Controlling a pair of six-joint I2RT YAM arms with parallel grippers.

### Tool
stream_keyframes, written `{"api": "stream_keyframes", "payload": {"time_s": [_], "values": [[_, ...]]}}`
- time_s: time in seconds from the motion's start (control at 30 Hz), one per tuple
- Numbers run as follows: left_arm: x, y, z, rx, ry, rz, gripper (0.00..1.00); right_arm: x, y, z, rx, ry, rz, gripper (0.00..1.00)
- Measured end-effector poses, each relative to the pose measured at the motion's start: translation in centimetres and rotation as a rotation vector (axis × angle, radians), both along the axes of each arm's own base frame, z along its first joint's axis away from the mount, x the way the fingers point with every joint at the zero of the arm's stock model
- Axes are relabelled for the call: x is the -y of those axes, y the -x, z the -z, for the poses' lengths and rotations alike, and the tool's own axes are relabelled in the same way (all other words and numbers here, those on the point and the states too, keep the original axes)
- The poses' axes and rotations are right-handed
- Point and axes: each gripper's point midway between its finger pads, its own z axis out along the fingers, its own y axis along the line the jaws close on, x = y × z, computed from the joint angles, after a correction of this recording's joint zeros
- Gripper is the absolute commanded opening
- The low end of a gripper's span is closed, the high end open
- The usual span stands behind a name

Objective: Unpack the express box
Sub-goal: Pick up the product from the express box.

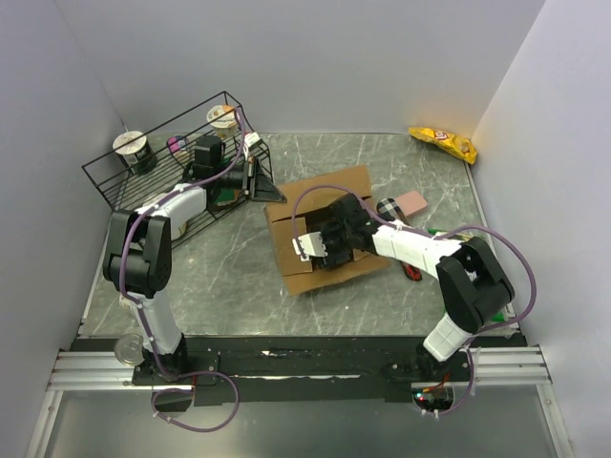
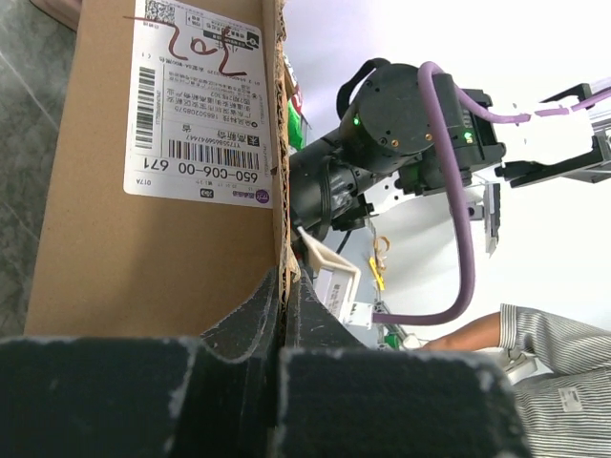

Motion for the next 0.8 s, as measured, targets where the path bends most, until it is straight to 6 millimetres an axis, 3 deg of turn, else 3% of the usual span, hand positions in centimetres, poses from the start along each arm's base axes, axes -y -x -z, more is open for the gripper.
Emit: {"api": "stream_keyframes", "payload": {"time_s": [0.07, 0.23, 0.27, 0.3, 0.37, 0.4, 0.63, 0.73, 0.8], "values": [[0.0, 0.1, 0.1, -0.007, 0.001, 0.0, 0.01, -0.1, -0.3, 0.1, 0.015, 0.006, 0.001, 0.66], [0.0, 0.2, 0.2, -0.028, 0.005, 0.0, 0.01, 0.0, -0.9, 1.0, 0.103, 0.031, -0.017, 0.43], [0.0, 0.2, 0.2, -0.032, 0.005, 0.001, 0.01, 0.0, -1.0, 1.1, 0.117, 0.036, -0.02, 0.37], [0.0, 0.3, 0.3, -0.036, 0.005, 0.001, 0.01, -0.1, -1.1, 1.0, 0.128, 0.036, -0.018, 0.25], [0.1, 0.2, 0.3, -0.03, 0.005, -0.001, 0.01, -0.1, -1.4, 0.8, 0.141, 0.035, -0.015, 0.13], [0.0, 0.1, 0.3, -0.029, 0.005, -0.005, 0.01, -0.1, -1.4, 0.8, 0.143, 0.036, -0.013, 0.02], [-0.1, 0.2, 0.6, -0.034, -0.002, -0.005, 0.01, 0.1, -0.7, 0.1, 0.097, 0.014, 0.005, 0.0], [-0.1, 0.3, 0.9, -0.037, -0.008, -0.002, 0.01, 0.3, 0.7, -2.3, 0.012, -0.034, 0.031, 0.0], [-0.1, 0.3, 1.0, -0.038, -0.016, -0.004, 0.01, 0.2, 1.3, -5.7, -0.036, -0.105, 0.062, 0.0]]}}
